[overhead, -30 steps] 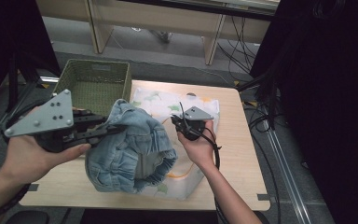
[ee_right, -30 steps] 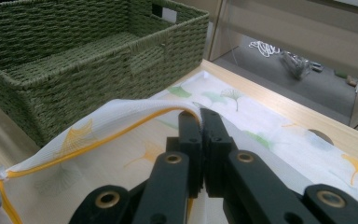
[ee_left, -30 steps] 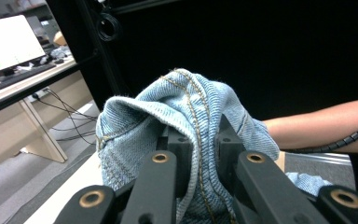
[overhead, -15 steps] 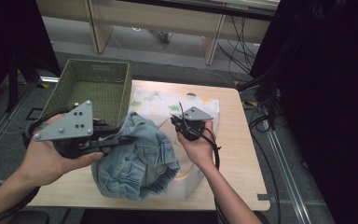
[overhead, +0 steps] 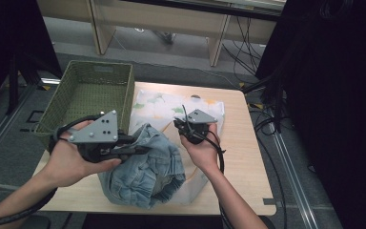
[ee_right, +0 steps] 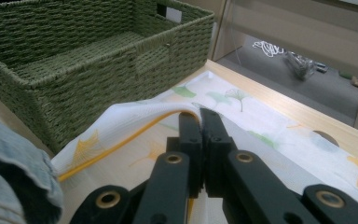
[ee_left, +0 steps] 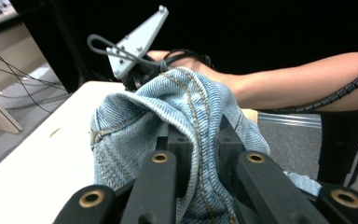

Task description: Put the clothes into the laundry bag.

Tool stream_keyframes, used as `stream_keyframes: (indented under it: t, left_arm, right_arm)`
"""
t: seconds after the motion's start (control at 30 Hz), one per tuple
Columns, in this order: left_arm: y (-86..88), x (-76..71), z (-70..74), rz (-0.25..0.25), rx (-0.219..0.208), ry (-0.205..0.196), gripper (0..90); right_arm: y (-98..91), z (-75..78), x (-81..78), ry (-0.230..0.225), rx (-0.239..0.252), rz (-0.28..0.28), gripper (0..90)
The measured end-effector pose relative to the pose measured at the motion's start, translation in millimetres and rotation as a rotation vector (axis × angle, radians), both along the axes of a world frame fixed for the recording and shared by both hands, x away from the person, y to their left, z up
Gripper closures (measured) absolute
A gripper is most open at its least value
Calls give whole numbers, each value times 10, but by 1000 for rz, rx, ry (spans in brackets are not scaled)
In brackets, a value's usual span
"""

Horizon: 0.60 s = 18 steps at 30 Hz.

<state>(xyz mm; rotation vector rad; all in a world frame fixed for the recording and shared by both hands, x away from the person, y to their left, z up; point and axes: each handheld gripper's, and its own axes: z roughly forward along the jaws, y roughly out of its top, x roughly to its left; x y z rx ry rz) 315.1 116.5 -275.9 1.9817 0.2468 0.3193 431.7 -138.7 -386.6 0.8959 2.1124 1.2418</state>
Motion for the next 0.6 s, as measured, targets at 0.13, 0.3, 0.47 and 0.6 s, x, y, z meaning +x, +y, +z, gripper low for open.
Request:
stream_keyframes:
  t: [0.13, 0.3, 0.47, 0.6]
  left_arm:
    - [-60, 44, -77, -7, 14, 21, 805]
    - [-146, 93, -171, -13, 41, 43, 805]
    - [-257, 135, -267, -18, 74, 50, 805]
    - [-332, 191, -356, -11, 106, 58, 804]
  right_arm:
    - [4, 2, -1, 5, 2, 5, 897]
    - [9, 6, -6, 2, 0, 6, 898]
    - [13, 13, -12, 4, 3, 10, 898]
    - [8, 19, -14, -2, 1, 9, 898]
